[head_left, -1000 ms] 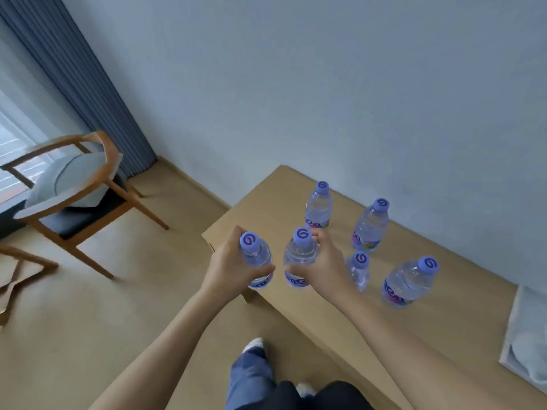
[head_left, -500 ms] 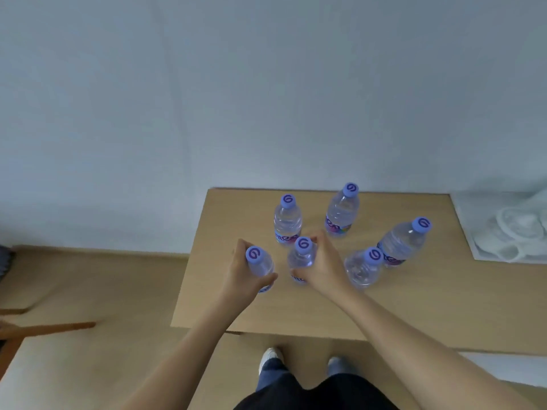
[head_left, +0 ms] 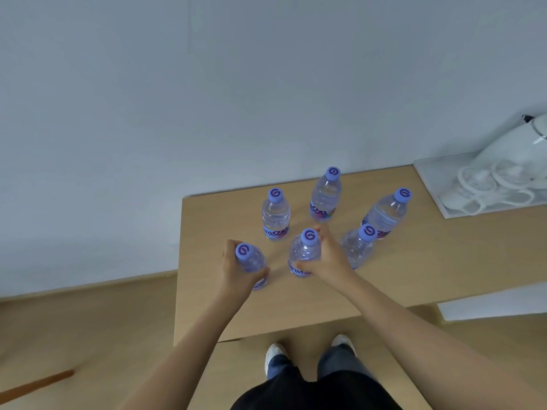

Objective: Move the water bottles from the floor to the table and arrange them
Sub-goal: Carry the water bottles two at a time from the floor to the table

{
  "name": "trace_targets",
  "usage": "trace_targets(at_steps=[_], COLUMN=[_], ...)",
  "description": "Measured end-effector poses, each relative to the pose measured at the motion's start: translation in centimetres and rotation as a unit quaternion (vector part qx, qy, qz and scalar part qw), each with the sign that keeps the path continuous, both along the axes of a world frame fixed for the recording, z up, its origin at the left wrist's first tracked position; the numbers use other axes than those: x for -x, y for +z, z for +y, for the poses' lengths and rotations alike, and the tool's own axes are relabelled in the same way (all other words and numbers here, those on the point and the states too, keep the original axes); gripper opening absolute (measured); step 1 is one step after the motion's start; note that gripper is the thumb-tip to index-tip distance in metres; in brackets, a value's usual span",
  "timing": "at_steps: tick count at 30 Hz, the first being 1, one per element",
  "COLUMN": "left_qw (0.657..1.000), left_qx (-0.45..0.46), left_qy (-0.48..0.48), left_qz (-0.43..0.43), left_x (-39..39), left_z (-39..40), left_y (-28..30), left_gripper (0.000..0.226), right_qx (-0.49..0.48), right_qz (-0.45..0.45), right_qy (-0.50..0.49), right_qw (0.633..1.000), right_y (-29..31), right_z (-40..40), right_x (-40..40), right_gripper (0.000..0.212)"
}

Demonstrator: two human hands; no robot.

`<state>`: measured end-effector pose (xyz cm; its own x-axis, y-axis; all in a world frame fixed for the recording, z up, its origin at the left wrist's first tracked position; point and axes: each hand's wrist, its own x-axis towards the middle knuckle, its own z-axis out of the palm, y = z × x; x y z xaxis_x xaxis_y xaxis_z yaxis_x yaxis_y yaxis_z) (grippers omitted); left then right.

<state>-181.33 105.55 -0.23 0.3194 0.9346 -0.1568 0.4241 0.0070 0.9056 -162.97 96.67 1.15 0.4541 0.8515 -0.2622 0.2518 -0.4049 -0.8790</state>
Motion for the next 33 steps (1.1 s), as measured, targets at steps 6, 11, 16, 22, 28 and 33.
trace_targets(at_steps=[6, 11, 16, 22, 28, 33], left_qw=[1.000, 0.999, 0.998, 0.997, 0.992, 0.987], left_qx=[-0.009, 0.004, 0.007, -0.006, 0.008, 0.010], left_qy=[-0.020, -0.041, -0.055, -0.022, 0.021, -0.048], left_qz=[0.001, 0.000, 0.004, 0.077, 0.128, 0.152], left_x=[0.6, 0.8, 1.5, 2.6, 0.2, -5.4], left_z=[-0.2, -0.3, -1.7, -5.5, -12.2, -21.0], left_y=[0.2, 0.4, 0.9, 1.1, 0.8, 0.7], left_gripper=[0.052, 0.054, 0.064, 0.089, 0.090, 0.077], right_qx=[0.015, 0.061, 0.108, 0.119, 0.123, 0.115], right_qz=[0.000, 0.008, 0.014, 0.033, 0.026, 0.048], right_qy=[-0.009, 0.016, 0.012, 0.021, -0.005, -0.039], right_qw=[1.000, 0.998, 0.994, 0.992, 0.992, 0.991], right_y=[-0.2, -0.6, -0.8, -1.0, -0.8, -0.2], right_z=[0.1, -1.2, -3.7, -8.4, -16.7, -27.5], right_x=[0.5, 0.6, 0.5, -1.0, -3.8, -7.9], right_gripper=[0.058, 0.092, 0.098, 0.095, 0.086, 0.081])
